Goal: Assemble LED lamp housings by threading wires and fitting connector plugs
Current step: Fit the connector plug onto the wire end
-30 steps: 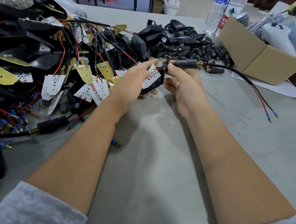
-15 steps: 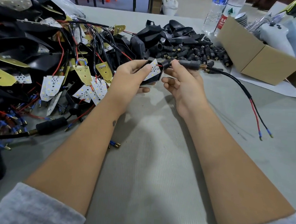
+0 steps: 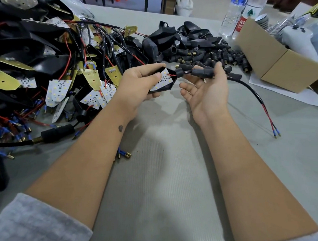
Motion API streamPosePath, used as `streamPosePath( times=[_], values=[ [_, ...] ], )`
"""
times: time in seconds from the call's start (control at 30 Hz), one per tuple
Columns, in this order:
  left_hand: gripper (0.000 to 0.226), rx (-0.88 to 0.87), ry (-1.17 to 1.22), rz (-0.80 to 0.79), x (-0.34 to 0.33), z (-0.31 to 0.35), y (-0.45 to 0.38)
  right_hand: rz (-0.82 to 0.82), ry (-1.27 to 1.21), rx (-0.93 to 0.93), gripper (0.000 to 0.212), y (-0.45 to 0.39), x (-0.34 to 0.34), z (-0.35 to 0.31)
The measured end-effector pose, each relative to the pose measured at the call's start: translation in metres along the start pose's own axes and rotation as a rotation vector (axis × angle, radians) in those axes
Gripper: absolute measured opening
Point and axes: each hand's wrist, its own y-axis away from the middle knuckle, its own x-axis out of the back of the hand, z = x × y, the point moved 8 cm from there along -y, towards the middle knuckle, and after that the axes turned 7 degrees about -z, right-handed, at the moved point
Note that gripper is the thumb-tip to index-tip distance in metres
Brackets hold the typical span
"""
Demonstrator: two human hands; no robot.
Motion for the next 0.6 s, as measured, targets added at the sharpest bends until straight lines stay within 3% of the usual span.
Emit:
streamPosePath(
  times=[0.2,0.5,0.6],
  values=[
    [0.029,0.013,-0.048,0.098,0.005,0.002,0.002,0.105,-0.07,0.05,0.042,-0.001,0.01,-0.003],
    [0.028,0.026,-0.128,0.079,0.004,0.0,0.001,0.061,-0.16,0.069,0.037,0.0,0.009,-0.004],
    [0.024,-0.014,-0.054,0.104,0.007,0.0,0.0,0.006,-0.161,0.026,0.024,0.002,-0.001,0.001]
  ],
)
